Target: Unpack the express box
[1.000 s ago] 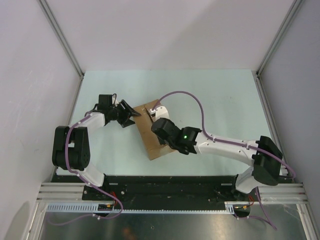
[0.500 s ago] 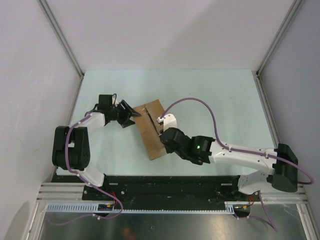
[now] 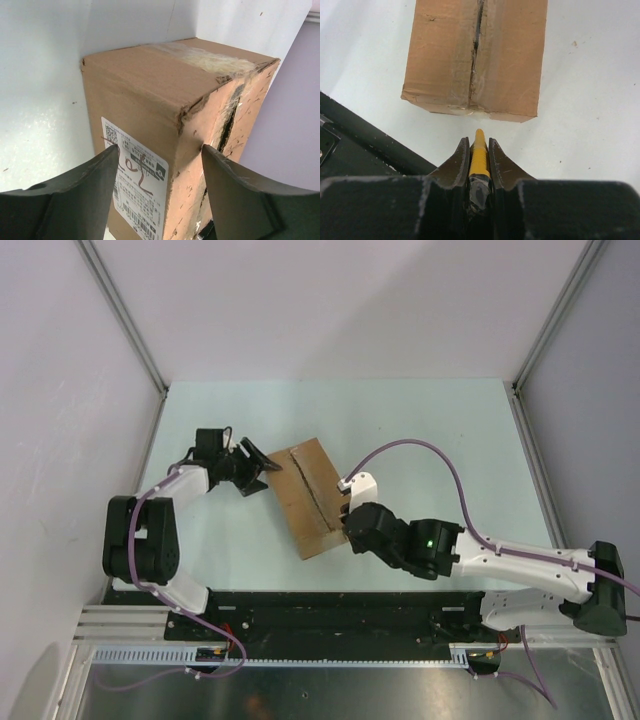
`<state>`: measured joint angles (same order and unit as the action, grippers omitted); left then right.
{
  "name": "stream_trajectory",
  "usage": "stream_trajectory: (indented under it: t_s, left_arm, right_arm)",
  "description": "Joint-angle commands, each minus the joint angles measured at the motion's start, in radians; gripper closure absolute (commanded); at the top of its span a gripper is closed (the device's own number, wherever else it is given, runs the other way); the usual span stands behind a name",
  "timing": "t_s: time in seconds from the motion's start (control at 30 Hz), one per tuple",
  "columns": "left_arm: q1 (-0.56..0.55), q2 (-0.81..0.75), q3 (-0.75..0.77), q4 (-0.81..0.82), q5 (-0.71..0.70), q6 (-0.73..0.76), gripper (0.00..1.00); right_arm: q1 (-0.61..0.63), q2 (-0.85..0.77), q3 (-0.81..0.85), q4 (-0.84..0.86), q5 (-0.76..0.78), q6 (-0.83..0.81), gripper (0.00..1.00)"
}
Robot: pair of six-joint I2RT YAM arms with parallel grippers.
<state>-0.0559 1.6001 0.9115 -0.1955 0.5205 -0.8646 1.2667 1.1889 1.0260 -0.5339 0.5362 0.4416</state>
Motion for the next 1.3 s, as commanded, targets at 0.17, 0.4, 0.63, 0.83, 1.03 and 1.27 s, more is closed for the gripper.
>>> stream_trajectory:
  t_s: [0.17, 0.4, 0.63, 0.83, 1.03, 1.27]
  left_arm:
    - [0.014, -0.195, 0.039, -0.027, -0.03, 0.061, 0.11]
    - [0.025, -0.227, 0.095, -0.027, -0.158, 0.162, 0.08]
    - [0.03, -0.05, 0.197, -0.028, -0.094, 0.222, 0.08]
    - [0.027, 0.07, 0.218, -0.027, 0.093, 0.236, 0.08]
    - [0.019, 0.031, 0.178, -0.027, 0.194, 0.292, 0.07]
    - [0.016, -0.015, 0.084, -0.022, 0.263, 0.32, 0.08]
  right_arm:
    - [0.0, 0.006, -0.009, -0.014, 0.028, 0.074, 1.0]
    - [-0.068, -0.006, -0.085, 0.003, -0.027, 0.1, 1.0]
    - [-0.177, 0.02, -0.129, 0.084, -0.062, 0.1, 1.0]
    - [-0.259, 0.084, -0.133, 0.236, -0.081, 0.034, 1.0]
    - [-0.343, 0.167, -0.132, 0.434, -0.111, -0.035, 1.0]
    - [-0.466, 0.262, -0.098, 0.641, -0.217, -0.109, 1.0]
